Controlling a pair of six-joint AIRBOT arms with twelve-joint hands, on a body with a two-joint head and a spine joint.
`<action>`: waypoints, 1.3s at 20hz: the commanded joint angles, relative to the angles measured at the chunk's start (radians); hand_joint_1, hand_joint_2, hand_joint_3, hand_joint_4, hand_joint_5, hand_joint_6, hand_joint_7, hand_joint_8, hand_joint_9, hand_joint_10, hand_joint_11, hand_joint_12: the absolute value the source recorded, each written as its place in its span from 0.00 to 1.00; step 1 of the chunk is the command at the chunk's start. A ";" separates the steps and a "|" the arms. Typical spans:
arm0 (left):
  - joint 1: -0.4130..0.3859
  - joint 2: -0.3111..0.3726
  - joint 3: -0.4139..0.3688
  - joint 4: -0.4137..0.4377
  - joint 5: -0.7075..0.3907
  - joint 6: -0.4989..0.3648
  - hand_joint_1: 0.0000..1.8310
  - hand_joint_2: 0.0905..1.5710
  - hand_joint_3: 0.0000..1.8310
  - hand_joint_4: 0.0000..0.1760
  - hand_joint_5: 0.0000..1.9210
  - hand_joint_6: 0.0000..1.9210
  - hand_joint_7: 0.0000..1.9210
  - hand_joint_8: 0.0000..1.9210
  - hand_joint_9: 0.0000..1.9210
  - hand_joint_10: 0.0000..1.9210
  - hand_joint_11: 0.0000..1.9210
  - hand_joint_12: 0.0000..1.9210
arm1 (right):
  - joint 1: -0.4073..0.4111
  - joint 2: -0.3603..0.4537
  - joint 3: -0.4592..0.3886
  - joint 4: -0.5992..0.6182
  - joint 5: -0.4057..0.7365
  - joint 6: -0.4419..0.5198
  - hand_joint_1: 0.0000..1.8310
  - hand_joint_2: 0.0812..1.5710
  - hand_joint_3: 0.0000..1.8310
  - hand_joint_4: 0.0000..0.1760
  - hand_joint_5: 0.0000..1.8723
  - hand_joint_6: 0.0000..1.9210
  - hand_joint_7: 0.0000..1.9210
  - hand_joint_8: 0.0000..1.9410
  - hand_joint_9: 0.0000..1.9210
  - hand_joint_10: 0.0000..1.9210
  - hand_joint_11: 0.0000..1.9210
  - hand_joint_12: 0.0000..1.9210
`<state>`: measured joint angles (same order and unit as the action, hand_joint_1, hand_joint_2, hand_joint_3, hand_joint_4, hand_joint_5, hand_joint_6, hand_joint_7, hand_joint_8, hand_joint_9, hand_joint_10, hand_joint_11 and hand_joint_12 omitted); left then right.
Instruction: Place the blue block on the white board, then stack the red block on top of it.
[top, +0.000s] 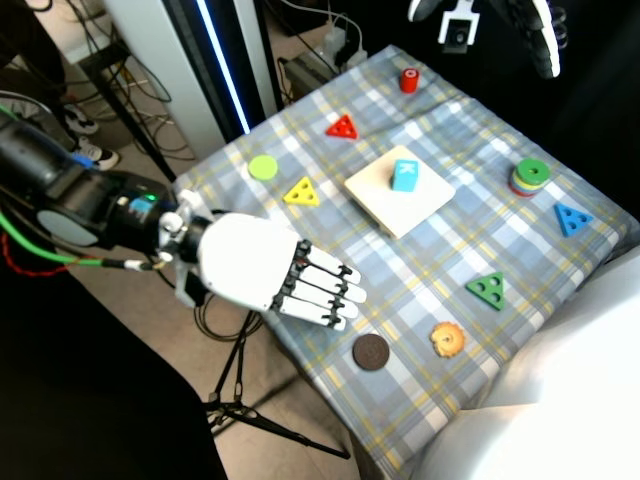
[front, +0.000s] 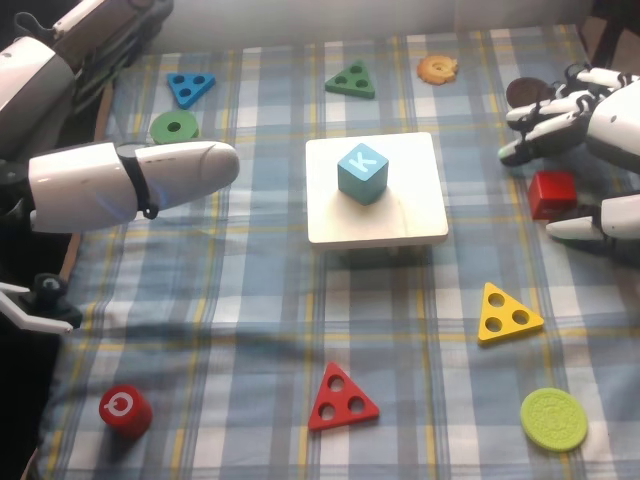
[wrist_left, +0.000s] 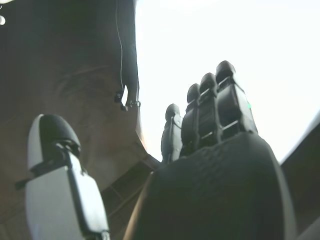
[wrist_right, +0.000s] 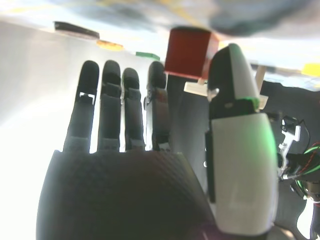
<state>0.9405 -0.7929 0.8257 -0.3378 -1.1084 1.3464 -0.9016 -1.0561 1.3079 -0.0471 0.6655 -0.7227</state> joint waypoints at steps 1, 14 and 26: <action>-0.004 0.004 0.001 0.007 -0.124 -0.013 0.41 0.50 0.00 1.00 0.07 0.00 0.08 0.01 0.06 0.00 0.05 0.05 | 0.017 -0.001 0.009 0.021 0.100 -0.001 0.53 0.64 0.00 0.00 0.41 0.01 0.23 0.00 0.23 0.00 0.04 0.44; 0.032 0.017 0.002 -0.025 -0.125 -0.014 0.41 0.50 0.00 1.00 0.07 0.00 0.08 0.00 0.07 0.00 0.00 0.23 | 0.114 0.000 0.004 -0.110 0.126 0.065 0.62 0.68 0.00 0.00 0.54 0.48 0.40 0.00 0.34 0.00 0.09 0.48; 0.048 0.037 0.021 -0.068 -0.140 -0.014 0.37 0.59 0.00 0.59 0.10 0.00 0.09 0.00 0.08 0.01 0.00 0.26 | 0.410 -0.111 0.082 -0.549 0.157 0.384 0.65 0.65 0.00 0.00 0.61 0.38 0.42 0.00 0.35 0.00 0.11 0.50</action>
<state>1.0012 -0.7616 0.8417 -0.4309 -1.1168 1.3411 -0.5079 -1.1675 1.3857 -0.6399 0.7208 -0.3431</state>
